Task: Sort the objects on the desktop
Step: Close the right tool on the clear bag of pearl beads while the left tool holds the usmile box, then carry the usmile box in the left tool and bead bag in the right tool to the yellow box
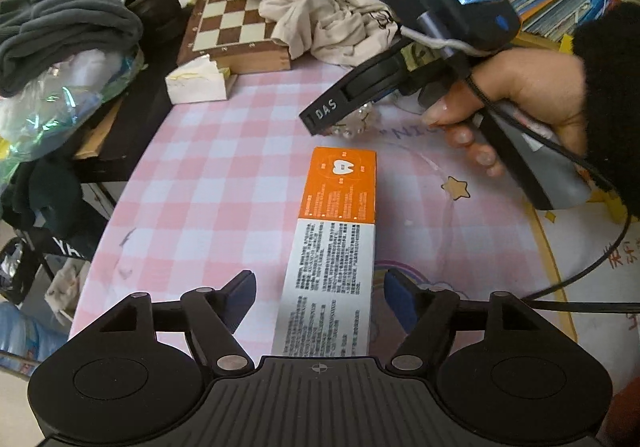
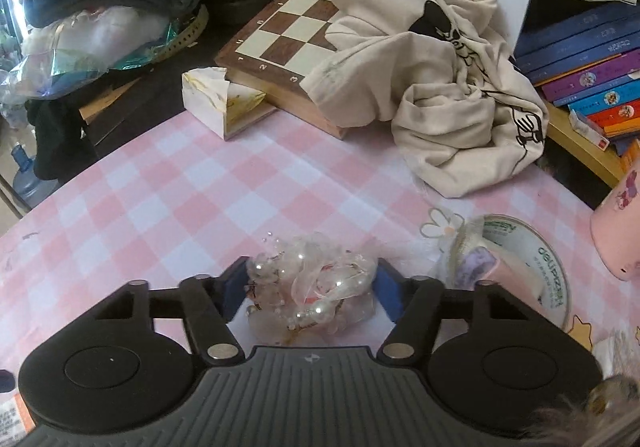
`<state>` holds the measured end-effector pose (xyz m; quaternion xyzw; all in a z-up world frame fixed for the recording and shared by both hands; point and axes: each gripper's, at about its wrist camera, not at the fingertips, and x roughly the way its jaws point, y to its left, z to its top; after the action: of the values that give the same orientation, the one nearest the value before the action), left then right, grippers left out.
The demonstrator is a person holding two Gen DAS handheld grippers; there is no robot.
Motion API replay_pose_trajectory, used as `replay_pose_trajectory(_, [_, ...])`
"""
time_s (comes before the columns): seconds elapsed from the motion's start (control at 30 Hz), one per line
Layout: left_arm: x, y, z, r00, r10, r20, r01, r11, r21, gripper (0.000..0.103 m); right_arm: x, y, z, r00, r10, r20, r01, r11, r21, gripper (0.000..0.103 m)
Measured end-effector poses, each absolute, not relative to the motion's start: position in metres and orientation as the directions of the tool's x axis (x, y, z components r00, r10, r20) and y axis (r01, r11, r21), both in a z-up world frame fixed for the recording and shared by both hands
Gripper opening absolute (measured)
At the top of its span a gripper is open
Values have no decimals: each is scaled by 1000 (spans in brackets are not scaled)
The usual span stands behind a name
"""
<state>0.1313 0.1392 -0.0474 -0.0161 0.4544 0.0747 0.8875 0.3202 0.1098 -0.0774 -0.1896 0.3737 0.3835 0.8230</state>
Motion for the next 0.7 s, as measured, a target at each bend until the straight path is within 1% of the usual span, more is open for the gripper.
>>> replay_pose_trajectory(0.2, [135, 136, -51, 577, 103, -810, -123, 992, 39, 72, 309, 82, -70, 394, 494, -775, -770, 638, 15, 50])
replay_pose_trajectory(0.5, [143, 131, -53, 592, 79, -802, -79, 996, 39, 72, 267, 18, -46, 388, 517, -763, -736, 672, 81, 50])
replay_pose_trajectory(0.7, [152, 130, -58, 582, 72, -810, -66, 997, 41, 72, 240, -23, -43, 380, 498, -779, -686, 717, 124, 50])
